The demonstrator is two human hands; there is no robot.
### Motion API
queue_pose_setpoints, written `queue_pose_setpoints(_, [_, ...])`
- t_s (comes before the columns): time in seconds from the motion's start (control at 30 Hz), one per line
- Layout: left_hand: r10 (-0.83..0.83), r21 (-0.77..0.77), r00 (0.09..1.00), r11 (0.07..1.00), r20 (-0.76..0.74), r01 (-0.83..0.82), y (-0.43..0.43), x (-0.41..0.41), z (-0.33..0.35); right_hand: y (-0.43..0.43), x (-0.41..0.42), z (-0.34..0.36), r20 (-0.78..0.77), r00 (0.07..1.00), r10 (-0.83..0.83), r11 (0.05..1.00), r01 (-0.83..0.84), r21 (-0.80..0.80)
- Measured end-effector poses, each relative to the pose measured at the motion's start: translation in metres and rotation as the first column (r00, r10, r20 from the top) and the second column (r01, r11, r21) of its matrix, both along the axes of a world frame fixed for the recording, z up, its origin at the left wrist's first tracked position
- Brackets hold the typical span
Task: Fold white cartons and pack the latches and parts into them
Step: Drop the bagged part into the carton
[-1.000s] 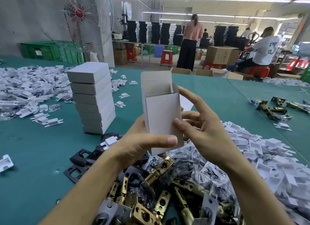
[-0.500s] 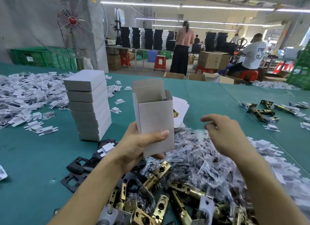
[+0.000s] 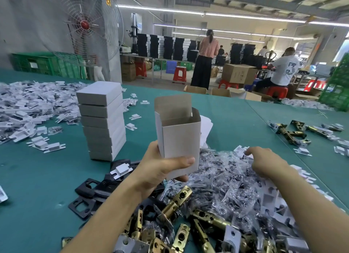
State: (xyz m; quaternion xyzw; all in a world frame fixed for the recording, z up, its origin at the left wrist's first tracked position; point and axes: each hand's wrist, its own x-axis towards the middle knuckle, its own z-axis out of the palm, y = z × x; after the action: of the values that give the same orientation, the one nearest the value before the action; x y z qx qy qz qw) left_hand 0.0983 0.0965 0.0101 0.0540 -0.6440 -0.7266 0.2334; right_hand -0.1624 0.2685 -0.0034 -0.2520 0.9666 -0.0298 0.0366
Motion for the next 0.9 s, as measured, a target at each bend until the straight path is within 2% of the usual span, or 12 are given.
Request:
queue_pose_setpoints(0.2, [-0.059, -0.096, 0.995, 0.994, -0.075, 0.052, 0.001, 0.000, -0.001, 0.000, 0.001, 0.005, -0.055, 0.998, -0.043, 0.999, 0.042, -0.026])
queue_pose_setpoints(0.43, [-0.044, -0.161, 0.992, 0.987, -0.117, 0.025, -0.001, 0.002, -0.003, -0.003, 0.006, 0.005, 0.002, 1.000, -0.010, 0.997, 0.010, 0.078])
queue_pose_setpoints(0.57, [-0.032, -0.130, 0.993, 0.991, -0.112, 0.017, -0.001, 0.000, -0.005, -0.003, 0.006, 0.009, -0.035, 0.998, -0.044, 0.999, 0.043, -0.032])
queue_pose_setpoints(0.67, [-0.015, -0.167, 0.993, 0.986, -0.115, -0.005, 0.000, -0.002, -0.004, -0.005, 0.019, 0.025, -0.096, 0.994, -0.059, 0.972, 0.035, -0.233])
queue_pose_setpoints(0.73, [0.007, -0.180, 0.993, 0.983, -0.117, -0.028, -0.001, -0.004, -0.005, -0.008, 0.038, 0.042, -0.161, 0.987, -0.026, 0.908, -0.044, -0.418])
queue_pose_setpoints(0.77, [0.022, -0.190, 0.993, 0.981, -0.118, -0.044, -0.002, -0.005, -0.006, -0.010, 0.051, 0.052, -0.179, 0.984, 0.011, 0.841, -0.106, -0.530])
queue_pose_setpoints(0.83, [0.039, -0.212, 0.993, 0.975, -0.111, -0.062, -0.003, -0.006, -0.008, -0.016, 0.083, 0.077, -0.206, 0.970, 0.133, 0.621, -0.243, -0.745])
queue_pose_setpoints(0.9, [0.047, -0.211, 0.995, 0.975, -0.091, -0.065, -0.004, -0.006, -0.010, -0.021, 0.116, 0.100, -0.266, 0.913, 0.309, 0.349, -0.368, -0.862])
